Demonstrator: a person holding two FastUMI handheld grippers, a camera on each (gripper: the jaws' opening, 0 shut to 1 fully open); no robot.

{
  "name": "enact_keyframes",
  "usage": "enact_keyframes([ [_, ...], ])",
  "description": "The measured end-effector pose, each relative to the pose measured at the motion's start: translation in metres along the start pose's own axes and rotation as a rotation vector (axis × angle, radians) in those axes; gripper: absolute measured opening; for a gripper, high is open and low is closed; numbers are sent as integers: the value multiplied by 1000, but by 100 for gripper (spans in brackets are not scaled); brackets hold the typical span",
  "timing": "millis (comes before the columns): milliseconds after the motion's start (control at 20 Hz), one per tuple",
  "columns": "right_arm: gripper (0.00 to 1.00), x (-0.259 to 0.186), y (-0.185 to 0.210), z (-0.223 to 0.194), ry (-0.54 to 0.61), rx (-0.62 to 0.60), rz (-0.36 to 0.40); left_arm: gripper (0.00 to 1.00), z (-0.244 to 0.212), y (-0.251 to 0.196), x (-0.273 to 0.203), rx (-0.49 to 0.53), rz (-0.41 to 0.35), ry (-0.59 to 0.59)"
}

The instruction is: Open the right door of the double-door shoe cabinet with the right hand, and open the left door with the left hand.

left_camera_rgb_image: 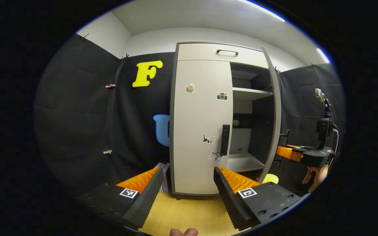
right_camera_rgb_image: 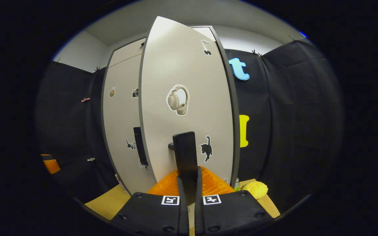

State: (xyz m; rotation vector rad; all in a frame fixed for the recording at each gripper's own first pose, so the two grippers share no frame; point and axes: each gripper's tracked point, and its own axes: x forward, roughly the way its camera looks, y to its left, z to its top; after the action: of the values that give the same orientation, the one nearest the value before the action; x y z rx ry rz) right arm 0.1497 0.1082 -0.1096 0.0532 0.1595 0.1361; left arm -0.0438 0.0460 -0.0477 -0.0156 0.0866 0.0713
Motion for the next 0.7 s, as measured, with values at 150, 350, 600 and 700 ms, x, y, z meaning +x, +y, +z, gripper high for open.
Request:
enact_keyframes([
  [150, 11, -4, -10, 1, -2, -14, -18, 95, -2, -13, 7, 5, -20, 6],
  [350, 11, -8, -18, 1, 9, -35, -29, 95, -3, -36, 13, 9, -51, 12],
  [600, 10, -12, -36, 4, -5, -51, -97, 95, -1, -59, 19, 7, -81, 12],
  [700, 10, -12, -46, 5, -13, -75, -113, 95, -1, -67, 21, 17, -89, 14],
])
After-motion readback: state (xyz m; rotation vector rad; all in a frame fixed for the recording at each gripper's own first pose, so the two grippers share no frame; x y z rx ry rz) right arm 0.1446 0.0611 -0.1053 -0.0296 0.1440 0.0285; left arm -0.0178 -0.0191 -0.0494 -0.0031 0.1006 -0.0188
